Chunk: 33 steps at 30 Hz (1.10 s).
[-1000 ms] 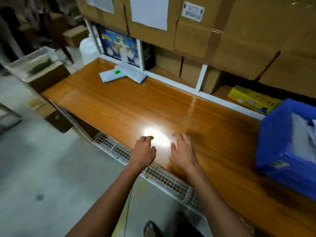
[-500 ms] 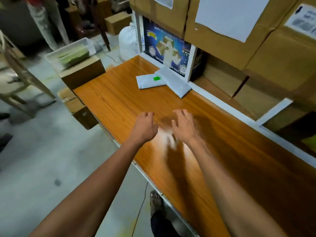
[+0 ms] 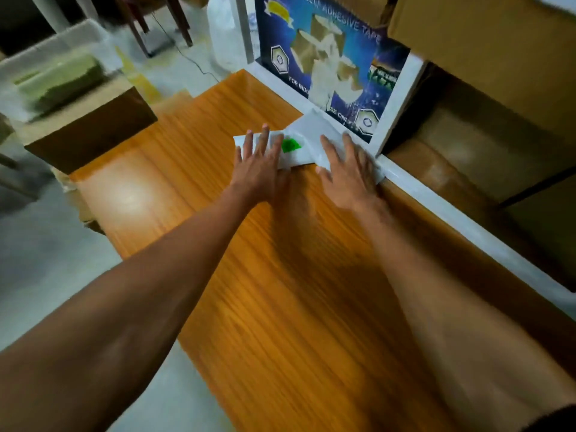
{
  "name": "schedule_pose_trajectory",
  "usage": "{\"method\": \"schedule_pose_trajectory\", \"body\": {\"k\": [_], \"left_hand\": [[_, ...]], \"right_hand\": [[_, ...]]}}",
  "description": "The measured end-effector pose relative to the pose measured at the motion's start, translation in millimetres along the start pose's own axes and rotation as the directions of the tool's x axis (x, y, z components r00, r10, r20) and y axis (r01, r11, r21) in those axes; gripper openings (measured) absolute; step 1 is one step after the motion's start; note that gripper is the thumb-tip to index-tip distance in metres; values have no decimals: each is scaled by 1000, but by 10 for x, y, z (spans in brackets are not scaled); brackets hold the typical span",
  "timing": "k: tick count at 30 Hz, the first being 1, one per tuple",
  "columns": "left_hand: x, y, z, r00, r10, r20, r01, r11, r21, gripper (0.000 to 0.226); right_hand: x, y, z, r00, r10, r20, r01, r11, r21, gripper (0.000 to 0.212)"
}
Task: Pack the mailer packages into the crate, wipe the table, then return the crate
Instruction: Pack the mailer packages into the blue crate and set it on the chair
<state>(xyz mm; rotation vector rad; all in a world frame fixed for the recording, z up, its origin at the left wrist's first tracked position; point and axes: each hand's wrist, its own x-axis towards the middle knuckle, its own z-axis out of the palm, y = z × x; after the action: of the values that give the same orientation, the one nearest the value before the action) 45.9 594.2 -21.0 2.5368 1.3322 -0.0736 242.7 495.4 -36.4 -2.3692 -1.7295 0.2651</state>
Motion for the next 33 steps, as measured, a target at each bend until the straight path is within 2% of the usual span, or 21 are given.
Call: {"method": "schedule_pose_trajectory", "body": {"k": [3,6,10,12,16,19,22,25,30,33], "left_hand": [[80,-89,185,1000,10,-20,-9,1000,18,77],[-161,57,316,990,-52,-128,66,992,111,76],[-416,387,287,975,-117,-186,156,965,212,82],[-351,412,261,980,-78,-185,112,977,180,84],[-83,330,266,991,131,16,-132,990,55,86],[-151,351,361,992,128,14,-128,989,74,77],[-573,494,500,998,35,-51,-32,997,72,72],[-1200,720,666,994,6,-112,5,995,97,73],[-2160,1058,816,999,20,-51,-13,991,134,74],[-2655,1289,776,998,66,-9,-64,993,101,71]], "right_hand": [[-62,52,160,997,-3,-75,-1,998,-61,65],[-341,2,191,984,78,-162,-100,987,-129,63],[-593,-85,166,962,247,-118,-263,953,-150,80],[-563,-76,143,961,249,-119,-261,960,-100,81],[-461,45,112,997,73,-16,-74,995,-73,81],[-647,77,152,995,90,-42,-94,991,-91,73],[-1047,22,160,980,177,-89,-185,979,-88,70],[-1564,-7,147,971,230,-67,-236,966,-109,72],[-2580,-53,100,945,325,-39,-328,942,-77,71],[-3221,-80,31,925,380,4,-380,924,-44,70]]}}
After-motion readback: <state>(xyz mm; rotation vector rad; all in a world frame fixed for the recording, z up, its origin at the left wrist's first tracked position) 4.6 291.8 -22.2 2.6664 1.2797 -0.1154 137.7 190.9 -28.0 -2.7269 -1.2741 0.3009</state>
